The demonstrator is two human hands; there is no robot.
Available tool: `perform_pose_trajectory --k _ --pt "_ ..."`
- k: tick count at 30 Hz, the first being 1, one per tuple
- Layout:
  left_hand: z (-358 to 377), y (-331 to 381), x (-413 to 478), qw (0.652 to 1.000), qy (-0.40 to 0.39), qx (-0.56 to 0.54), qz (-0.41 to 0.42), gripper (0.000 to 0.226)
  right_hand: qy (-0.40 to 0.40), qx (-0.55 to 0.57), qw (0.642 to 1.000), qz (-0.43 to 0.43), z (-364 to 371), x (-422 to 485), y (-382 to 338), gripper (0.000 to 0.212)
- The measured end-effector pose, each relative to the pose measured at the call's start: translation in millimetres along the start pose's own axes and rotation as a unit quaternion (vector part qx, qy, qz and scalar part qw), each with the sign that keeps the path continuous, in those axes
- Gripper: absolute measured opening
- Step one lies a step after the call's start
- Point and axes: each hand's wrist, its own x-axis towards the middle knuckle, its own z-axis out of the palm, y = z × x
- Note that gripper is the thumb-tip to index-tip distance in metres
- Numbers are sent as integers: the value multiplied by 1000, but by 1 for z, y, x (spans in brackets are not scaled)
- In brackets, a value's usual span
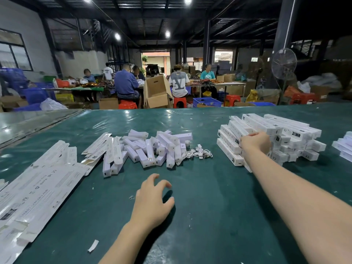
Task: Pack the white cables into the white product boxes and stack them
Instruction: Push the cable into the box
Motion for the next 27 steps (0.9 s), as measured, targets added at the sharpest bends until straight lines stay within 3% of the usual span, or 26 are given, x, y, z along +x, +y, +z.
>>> perform_pose_trajectory --k 3,7,11,14,16,19,23,27 --pt "0 -3 2 1000 2 -7 -12 26 7 48 999 6 0 -3 3 29" --pt "1 -3 3 1000 -2 7 -18 28 8 144 988 -58 6 -49 5 36" --pt "1 -3 3 1000 -6 0 -27 28 -98 193 976 -19 24 -110 25 25" --pt "-5 -6 5 998 3 18 -52 28 -200 130 971 -17 30 -142 42 28" --pt "-19 -17 7 987 49 106 -110 31 -274 30 956 -99 28 -153 50 27" --pt "-53 -48 9 940 121 185 -261 39 -369 -43 911 -177 19 -154 51 31" --pt "-89 -89 2 875 107 114 -459 58 -393 -53 896 -201 13 -152 49 33" --pt "-89 -94 2 873 44 136 -465 48 -403 -58 887 -219 12 -154 49 32"
